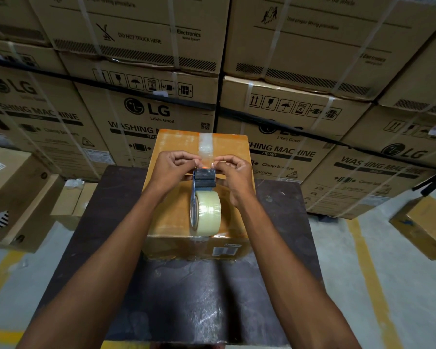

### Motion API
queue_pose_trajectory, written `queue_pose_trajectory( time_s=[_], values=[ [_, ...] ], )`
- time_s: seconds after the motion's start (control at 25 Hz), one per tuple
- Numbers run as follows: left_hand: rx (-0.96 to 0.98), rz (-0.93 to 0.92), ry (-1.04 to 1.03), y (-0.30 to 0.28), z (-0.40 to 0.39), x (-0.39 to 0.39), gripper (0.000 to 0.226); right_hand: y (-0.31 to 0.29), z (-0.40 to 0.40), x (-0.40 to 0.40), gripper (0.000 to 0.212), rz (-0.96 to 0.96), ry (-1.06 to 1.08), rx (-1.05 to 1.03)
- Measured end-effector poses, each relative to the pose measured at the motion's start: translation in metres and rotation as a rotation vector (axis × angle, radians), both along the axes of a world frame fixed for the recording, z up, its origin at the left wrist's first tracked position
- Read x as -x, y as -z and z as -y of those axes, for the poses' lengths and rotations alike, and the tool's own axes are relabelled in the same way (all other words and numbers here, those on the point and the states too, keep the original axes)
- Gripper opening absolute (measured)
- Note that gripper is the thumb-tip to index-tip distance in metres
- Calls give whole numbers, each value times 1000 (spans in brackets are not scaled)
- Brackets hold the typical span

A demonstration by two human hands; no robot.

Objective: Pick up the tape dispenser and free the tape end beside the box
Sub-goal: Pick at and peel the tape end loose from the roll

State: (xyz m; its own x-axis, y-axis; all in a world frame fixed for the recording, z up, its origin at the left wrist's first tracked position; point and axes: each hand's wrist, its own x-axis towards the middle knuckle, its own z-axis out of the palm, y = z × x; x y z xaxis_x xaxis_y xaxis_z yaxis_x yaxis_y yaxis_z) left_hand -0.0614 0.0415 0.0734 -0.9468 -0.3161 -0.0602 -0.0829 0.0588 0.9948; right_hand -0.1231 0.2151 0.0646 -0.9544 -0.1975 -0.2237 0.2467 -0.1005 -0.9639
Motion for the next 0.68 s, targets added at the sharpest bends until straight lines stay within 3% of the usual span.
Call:
queue_pose_trajectory(
  time_s=[0.68],
  values=[
    [52, -71, -26, 1, -7, -1, 21, 0, -1, -3, 18, -23, 0, 10]
  ],
)
